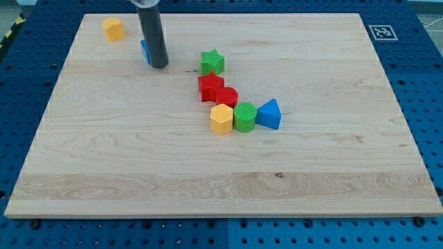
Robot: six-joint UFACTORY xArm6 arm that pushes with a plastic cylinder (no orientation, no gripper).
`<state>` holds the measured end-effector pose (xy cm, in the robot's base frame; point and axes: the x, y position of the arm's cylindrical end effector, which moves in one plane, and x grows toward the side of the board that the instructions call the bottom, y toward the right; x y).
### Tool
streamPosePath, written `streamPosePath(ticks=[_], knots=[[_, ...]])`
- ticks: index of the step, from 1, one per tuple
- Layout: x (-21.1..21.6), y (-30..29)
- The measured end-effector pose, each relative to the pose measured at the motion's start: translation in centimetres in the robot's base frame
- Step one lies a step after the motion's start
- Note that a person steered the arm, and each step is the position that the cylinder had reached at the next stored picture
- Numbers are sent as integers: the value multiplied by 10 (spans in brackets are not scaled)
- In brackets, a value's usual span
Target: Slide the blue cube to the top left
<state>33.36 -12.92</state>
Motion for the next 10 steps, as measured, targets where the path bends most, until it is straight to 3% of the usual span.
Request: streamPosePath(ticks=[2, 4, 5, 6, 7, 10], knots=[[-30, -33], [9, 34], [-13, 34], [-72, 34], [-82, 30], [-82, -46]])
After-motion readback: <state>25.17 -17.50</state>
